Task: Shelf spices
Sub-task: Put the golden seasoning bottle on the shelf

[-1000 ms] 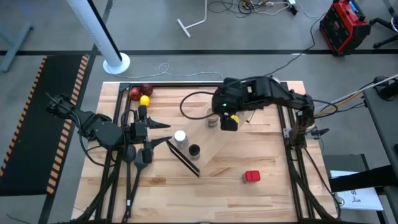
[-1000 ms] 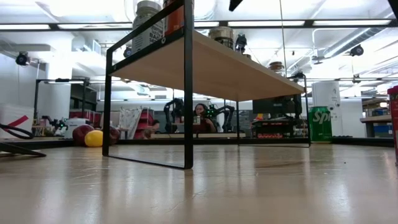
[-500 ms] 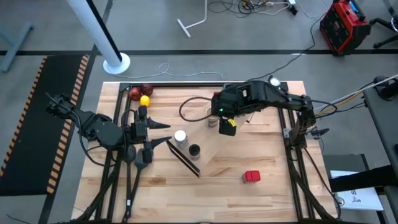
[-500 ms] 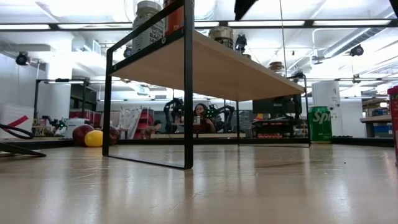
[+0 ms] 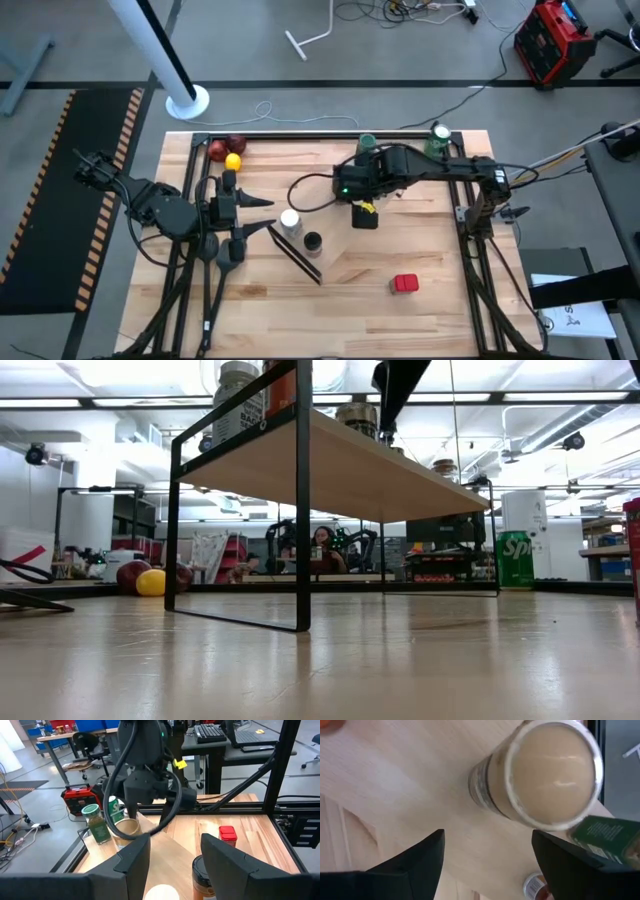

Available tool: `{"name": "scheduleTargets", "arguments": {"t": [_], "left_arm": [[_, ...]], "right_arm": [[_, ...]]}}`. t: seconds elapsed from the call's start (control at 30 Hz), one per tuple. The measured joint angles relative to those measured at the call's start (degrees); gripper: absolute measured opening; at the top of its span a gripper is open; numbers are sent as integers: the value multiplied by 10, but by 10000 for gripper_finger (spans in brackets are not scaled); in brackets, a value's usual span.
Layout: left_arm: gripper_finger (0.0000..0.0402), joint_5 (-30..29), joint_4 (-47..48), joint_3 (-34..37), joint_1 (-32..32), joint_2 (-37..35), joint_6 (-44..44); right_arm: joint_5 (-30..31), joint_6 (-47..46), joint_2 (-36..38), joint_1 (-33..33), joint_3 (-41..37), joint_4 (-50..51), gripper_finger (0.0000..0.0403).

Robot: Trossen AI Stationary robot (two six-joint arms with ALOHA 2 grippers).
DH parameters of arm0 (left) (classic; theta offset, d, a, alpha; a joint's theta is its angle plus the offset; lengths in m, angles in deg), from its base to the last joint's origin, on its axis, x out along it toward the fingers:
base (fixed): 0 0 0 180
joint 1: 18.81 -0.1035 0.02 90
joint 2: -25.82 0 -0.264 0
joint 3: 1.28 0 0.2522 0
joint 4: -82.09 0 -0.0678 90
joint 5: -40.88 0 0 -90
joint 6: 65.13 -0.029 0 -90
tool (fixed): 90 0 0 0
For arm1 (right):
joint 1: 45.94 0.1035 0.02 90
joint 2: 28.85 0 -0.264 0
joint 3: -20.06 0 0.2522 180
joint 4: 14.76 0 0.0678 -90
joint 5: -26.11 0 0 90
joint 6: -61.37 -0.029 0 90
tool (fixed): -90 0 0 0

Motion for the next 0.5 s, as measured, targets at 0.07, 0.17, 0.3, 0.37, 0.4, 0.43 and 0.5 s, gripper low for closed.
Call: {"name": "scheduleTargets", "arguments": {"t": [0.07,0.17,0.3,0.37,0.4,0.43,0.5], "left_arm": [[165,0,0,0,0,0,0],[165,0,0,0,0,0,0],[165,0,0,0,0,0,0],[165,0,0,0,0,0,0],[165,0,0,0,0,0,0],[165,0,0,0,0,0,0],[165,0,0,0,0,0,0]], "right_arm": [[4,7,-1,-2,-3,-4,276],[4,11,0,-6,-5,-12,271],[4,22,0,-6,-6,-22,264],[4,26,0,-6,-6,-32,262],[4,27,0,-6,-6,-35,261],[4,29,0,-6,-6,-36,261],[4,35,0,-7,-6,-43,262]]}}
